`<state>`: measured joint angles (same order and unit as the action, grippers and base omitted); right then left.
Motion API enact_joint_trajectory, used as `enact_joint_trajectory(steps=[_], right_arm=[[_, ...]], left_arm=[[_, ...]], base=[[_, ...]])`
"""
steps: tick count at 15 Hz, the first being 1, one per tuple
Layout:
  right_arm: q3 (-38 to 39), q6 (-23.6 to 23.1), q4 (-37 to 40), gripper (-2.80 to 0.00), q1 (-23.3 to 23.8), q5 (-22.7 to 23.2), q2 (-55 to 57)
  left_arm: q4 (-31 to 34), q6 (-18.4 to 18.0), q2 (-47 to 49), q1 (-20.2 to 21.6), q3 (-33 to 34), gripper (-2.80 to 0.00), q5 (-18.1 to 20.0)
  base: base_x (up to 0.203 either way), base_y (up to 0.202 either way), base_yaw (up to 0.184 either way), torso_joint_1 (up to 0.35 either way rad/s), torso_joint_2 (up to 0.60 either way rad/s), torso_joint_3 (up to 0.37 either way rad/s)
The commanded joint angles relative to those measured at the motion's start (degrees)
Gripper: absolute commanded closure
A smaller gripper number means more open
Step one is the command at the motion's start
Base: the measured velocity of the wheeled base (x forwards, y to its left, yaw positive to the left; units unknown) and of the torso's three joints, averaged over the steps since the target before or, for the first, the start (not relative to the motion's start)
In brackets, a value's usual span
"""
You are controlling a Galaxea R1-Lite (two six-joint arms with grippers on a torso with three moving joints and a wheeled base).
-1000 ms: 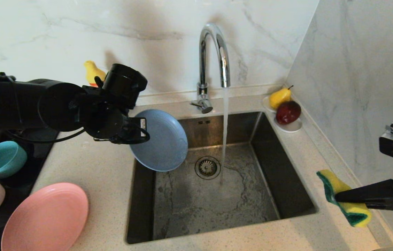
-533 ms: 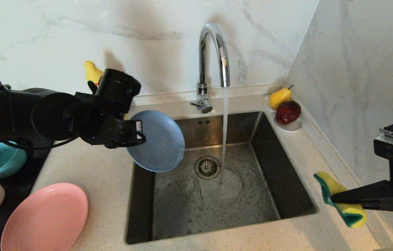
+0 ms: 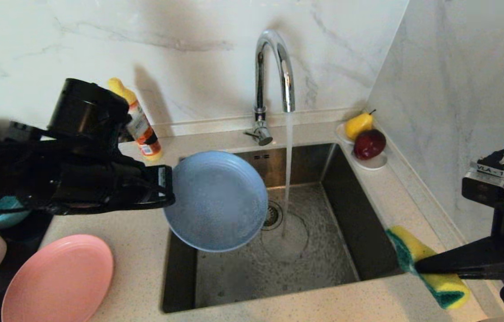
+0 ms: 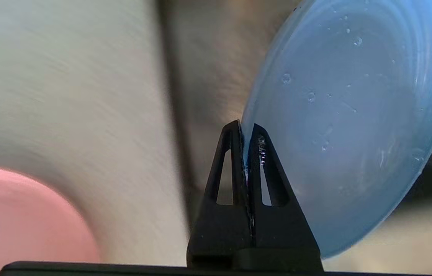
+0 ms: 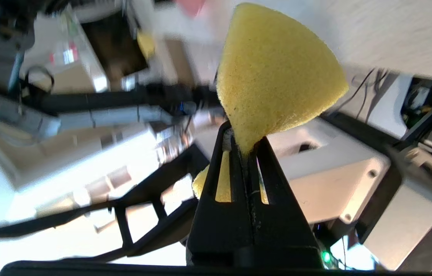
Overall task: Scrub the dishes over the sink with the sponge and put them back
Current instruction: Wipe the plate
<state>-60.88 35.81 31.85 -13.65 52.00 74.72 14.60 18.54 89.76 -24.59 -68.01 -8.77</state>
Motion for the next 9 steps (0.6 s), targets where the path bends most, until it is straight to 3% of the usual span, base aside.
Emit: enact_joint_trajectory(steps=[1,5,9], right_arm=[[-2.0,0.3,0.6,0.00,-5.9,0.2,1.7],[-5.9,0.5,1.1,0.00,-15.8,-2.8,7.8],[-13.3,0.5,2.5,0.00,-22.1,-6.9,14.2]], left_arm=[[-2.5,-1.5,-7.4,-0.1,7.0,0.00,7.6],[-18.6,-12.8,-11.6,-0.6,20.4,0.00,10.9],[-25.7,-14.7,-12.8,-2.9,24.3,0.00,11.1]], base=[[0.000,0.000,0.000,0.000,0.00,0.000],[0.000,0.000,0.000,0.000,0.00,0.000],[0.000,0.000,0.000,0.000,0.00,0.000]])
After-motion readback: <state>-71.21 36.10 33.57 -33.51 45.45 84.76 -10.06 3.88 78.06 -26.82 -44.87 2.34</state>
